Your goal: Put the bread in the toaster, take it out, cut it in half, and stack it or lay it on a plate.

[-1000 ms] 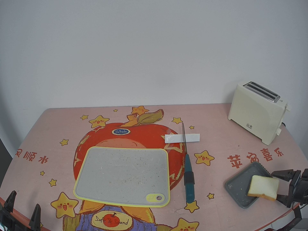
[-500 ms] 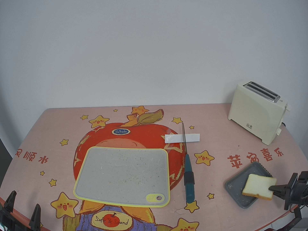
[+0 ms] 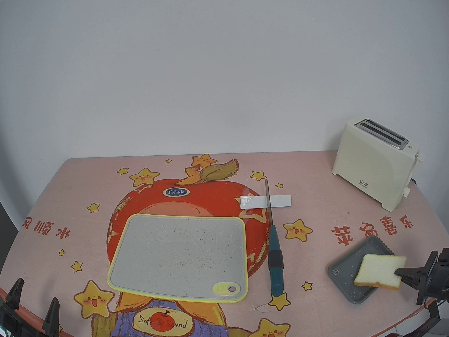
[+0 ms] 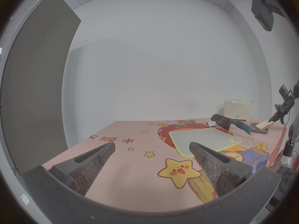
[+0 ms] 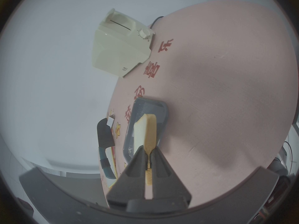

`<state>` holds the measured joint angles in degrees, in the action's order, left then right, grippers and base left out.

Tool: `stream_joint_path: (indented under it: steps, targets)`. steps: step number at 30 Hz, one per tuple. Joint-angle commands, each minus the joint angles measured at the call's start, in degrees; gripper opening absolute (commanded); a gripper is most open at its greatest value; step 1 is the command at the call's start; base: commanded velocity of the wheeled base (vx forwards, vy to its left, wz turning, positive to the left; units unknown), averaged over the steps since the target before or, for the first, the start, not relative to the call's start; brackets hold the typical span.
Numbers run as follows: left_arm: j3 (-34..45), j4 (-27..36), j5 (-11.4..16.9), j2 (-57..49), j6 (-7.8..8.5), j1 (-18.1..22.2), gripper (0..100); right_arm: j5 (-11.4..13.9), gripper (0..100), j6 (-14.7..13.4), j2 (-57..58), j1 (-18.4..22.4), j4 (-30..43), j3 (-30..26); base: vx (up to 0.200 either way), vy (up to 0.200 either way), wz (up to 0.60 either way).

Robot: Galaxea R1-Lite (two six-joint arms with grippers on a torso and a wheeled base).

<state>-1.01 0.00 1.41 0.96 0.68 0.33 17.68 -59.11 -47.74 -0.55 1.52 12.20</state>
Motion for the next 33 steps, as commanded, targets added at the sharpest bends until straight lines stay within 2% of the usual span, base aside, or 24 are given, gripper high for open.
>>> stream_joint_path:
  steps: [1,3,4,8,10,11,13,14,15,17,18,23,28,29,31,32,33]
  targets:
    - [1.0,0.0,0.0,-0.7,0.02,0.0,100,-0.1,0,2.1,6.5,-2.3,0.1,0.7,0.000,0.000,0.00]
    - [1.0,0.0,0.0,-0.7,0.02,0.0,100,-0.1,0,4.4,8.6,-3.2,0.3,0.7,0.000,0.000,0.00]
    - [1.0,0.0,0.0,-0.7,0.02,0.0,100,-0.1,0,4.4,8.6,-3.2,0.3,0.7,0.000,0.000,0.00]
    - [1.0,0.0,0.0,-0.7,0.02,0.0,100,-0.4,0,10.9,10.5,-3.6,0.3,1.2,0.000,0.000,0.00]
    - [0.9,0.0,0.0,-0.7,0.02,0.0,100,-0.5,0,11.8,10.5,-3.5,0.4,1.3,0.000,0.000,0.00]
    - [1.0,0.0,0.0,-0.7,0.02,0.0,100,-0.8,0,15.2,10.4,-3.2,0.6,1.5,0.000,0.000,0.00]
    - [1.0,0.0,0.0,-0.7,0.02,0.0,100,-1.0,0,18.8,10.4,-3.0,0.7,1.3,0.000,0.000,0.00]
    - [1.0,0.0,0.0,-0.7,0.02,0.0,100,-1.0,0,19.6,10.4,-2.8,0.7,1.2,0.000,0.000,0.00]
    - [1.0,0.0,0.0,-0.7,0.02,0.0,100,-1.5,0,23.0,10.5,-2.6,0.7,1.2,0.000,0.000,0.00]
    - [1.0,0.0,0.0,-0.7,0.02,0.0,100,-2.0,0,25.3,10.5,-2.4,0.4,1.2,0.000,0.000,0.00]
    - [1.0,0.0,0.0,-0.7,0.02,0.0,100,-2.1,0,25.5,10.5,-2.4,0.4,1.2,0.000,0.000,0.00]
    - [0.9,0.0,0.0,-0.7,0.02,0.0,100,-3.0,0,36.4,11.7,-2.2,0.1,1.4,0.000,0.000,0.00]
    - [1.0,0.0,0.0,-0.7,0.02,0.0,100,-2.8,0,45.8,13.2,-1.6,0.1,1.5,0.000,0.000,0.00]
    - [1.0,0.0,0.0,-0.7,0.02,0.0,100,-2.8,0,47.2,13.2,-1.6,0.0,1.6,0.000,0.000,0.00]
    - [1.0,0.0,0.0,-0.7,0.02,0.0,100,-2.8,0,47.2,13.2,-1.6,0.0,1.6,0.000,0.000,0.00]
    - [1.0,0.0,0.0,-0.7,0.02,0.0,100,-2.8,0,52.5,13.2,-0.9,0.1,1.3,0.000,0.000,0.00]
    - [1.0,0.0,0.0,-0.7,0.02,0.0,100,-2.7,0,52.9,13.2,-0.9,0.0,1.2,0.000,0.000,0.00]
